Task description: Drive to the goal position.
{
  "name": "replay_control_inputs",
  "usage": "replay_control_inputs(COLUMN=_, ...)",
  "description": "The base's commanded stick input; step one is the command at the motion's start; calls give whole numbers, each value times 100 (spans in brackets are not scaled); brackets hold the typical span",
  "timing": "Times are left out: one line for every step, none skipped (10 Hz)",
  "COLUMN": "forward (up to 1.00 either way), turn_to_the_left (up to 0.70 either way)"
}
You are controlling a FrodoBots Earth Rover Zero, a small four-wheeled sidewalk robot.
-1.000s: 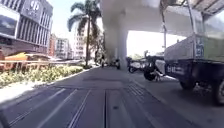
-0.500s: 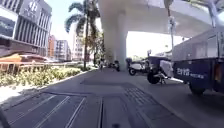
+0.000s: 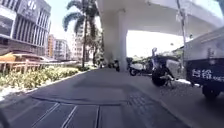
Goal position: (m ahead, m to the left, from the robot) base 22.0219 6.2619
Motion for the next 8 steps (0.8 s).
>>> replay_control_inputs(forward=70, turn_to_the_left=0)
replay_control_inputs(forward=70, turn_to_the_left=0)
replay_control_inputs(forward=70, turn_to_the_left=0)
replay_control_inputs(forward=70, turn_to_the_left=0)
replay_control_inputs(forward=70, turn_to_the_left=0)
replay_control_inputs(forward=70, turn_to_the_left=0)
replay_control_inputs(forward=70, turn_to_the_left=0)
replay_control_inputs(forward=70, turn_to_the_left=0)
